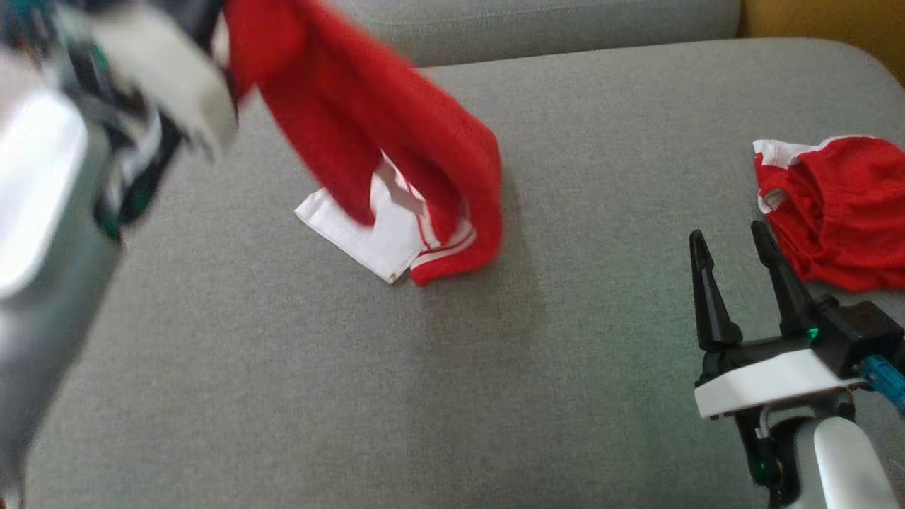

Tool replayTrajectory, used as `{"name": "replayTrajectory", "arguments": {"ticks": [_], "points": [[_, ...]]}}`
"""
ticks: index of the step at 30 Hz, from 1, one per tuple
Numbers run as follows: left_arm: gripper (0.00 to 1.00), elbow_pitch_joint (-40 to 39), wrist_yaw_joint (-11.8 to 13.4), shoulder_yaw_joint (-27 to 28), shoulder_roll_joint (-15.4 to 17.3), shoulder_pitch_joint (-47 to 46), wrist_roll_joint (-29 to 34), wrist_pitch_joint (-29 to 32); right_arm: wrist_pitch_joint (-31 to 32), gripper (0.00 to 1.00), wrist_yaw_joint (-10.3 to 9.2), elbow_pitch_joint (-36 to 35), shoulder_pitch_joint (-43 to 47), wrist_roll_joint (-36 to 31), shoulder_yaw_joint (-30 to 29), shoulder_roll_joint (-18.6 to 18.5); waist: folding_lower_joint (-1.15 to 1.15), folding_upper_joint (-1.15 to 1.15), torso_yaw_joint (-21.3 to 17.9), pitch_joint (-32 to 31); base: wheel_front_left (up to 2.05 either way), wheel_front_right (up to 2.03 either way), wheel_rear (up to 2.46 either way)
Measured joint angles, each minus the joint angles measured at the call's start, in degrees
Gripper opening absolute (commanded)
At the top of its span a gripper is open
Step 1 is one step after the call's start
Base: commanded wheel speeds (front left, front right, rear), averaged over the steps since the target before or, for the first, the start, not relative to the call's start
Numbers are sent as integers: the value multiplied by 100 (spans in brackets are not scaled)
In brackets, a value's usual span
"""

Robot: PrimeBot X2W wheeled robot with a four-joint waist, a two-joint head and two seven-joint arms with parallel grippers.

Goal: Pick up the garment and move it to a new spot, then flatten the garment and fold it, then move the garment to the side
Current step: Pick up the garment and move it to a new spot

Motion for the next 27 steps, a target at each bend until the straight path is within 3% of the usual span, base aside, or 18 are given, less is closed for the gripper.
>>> {"name": "replayTrajectory", "arguments": {"ticks": [6,14,15,16,17,27], "points": [[0,564,314,14,99,1474,-298,-357,0,100,0,-1,-7,10,-5,1,0,0,-60,241,0,0,0],[0,1396,494,220,57,2103,-665,-810,2,100,0,-11,-31,-38,-22,1,0,0,-80,499,0,0,0],[36,1428,512,242,46,2125,-688,-862,2,100,0,-11,-32,-38,-22,1,0,0,-70,504,0,0,0],[94,1466,528,269,37,2136,-700,-898,3,100,0,-11,-34,-38,-21,1,0,0,-59,504,0,0,0],[100,1504,528,308,34,2137,-727,-936,4,100,0,-9,-36,-38,-20,1,0,0,-49,500,0,0,0],[100,1429,526,505,45,2136,-844,-1217,30,100,0,77,-57,-51,-65,1,-1,0,109,288,0,0,0]]}}
